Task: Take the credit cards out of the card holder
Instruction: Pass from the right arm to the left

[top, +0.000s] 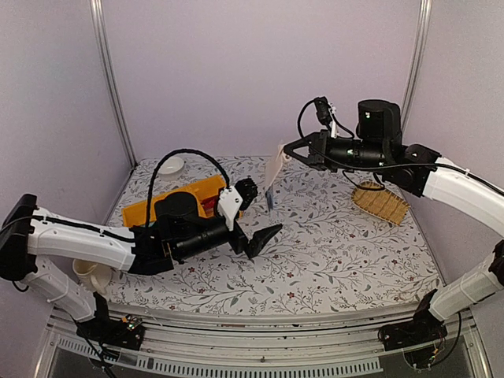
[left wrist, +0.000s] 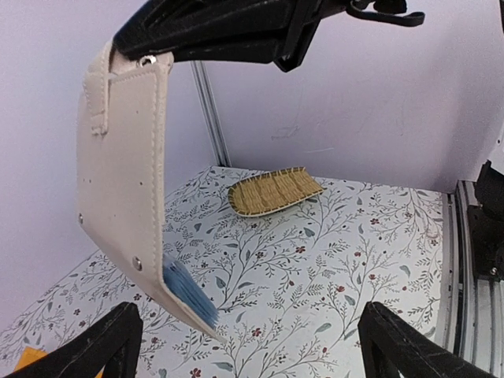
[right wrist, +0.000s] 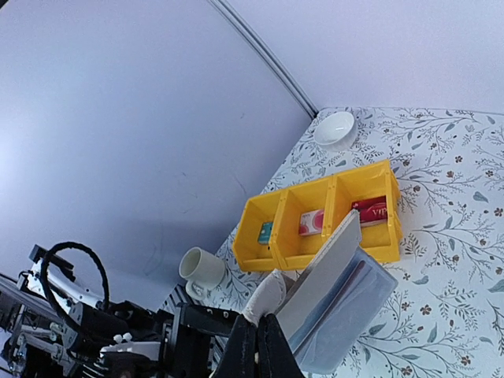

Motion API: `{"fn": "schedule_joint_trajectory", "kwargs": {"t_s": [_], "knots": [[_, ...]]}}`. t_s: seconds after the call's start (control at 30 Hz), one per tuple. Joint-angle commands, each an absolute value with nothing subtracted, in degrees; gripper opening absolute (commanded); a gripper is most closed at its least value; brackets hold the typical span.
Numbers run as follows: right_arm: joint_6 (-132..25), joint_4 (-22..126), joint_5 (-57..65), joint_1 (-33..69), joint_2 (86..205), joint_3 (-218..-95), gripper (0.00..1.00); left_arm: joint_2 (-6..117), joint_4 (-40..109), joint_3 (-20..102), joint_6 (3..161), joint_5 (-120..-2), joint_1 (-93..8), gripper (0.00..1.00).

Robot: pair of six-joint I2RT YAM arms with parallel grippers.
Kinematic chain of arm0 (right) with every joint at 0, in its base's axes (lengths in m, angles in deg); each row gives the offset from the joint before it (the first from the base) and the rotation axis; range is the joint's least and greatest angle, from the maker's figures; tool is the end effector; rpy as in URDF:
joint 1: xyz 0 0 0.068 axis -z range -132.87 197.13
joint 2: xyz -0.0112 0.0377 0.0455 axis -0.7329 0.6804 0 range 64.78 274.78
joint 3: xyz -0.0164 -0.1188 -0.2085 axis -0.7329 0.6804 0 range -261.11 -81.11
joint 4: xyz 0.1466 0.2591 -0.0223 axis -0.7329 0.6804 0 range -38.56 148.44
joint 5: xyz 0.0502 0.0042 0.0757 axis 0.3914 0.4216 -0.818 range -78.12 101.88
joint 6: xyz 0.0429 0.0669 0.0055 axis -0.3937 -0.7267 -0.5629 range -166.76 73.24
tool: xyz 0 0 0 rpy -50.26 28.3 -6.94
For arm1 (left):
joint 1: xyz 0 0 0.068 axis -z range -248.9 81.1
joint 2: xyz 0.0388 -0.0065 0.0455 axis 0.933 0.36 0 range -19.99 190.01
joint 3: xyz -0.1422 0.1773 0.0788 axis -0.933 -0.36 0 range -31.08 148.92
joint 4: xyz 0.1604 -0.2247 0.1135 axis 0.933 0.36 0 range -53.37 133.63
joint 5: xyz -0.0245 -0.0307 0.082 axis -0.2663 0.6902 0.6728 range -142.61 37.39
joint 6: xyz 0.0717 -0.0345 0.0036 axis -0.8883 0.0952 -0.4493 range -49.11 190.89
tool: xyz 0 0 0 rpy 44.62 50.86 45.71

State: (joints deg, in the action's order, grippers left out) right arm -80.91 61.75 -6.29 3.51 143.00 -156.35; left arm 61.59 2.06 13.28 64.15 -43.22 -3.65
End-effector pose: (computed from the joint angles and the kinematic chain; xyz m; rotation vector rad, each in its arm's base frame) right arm 0.2716 0.2882 0.3523 -0.4089 1.9324 1.2173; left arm 0.1734 -0.3499 0.2108 0.8659 1.4120 -0.6523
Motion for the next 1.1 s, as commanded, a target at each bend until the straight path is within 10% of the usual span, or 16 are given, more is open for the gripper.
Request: {"fn": "schedule_joint_trajectory", "kwargs": {"t_s": [0.0, 0.37, 0.67, 1.07], "knots": [[-84.02, 54.15, -0.78, 1.45, 142.44, -157.0, 0.01, 65.25, -2.98, 17.44, 63.1, -38.25, -3.6, 0.98], [-82.47, 54.08, -2.49, -0.39, 143.75, -158.67, 0.01, 71.55, -9.37, 21.66, 62.55, -25.55, -4.54, 0.97], [-82.2, 52.54, -7.06, -1.02, 144.52, -159.62, 0.01, 71.37, -8.55, 19.76, 70.06, -31.11, -8.46, 0.49], [-81.53, 51.46, -9.13, -1.69, 144.32, -159.9, 0.01, 71.33, -10.96, 17.1, 73.52, -36.46, -11.43, 0.52]]}}
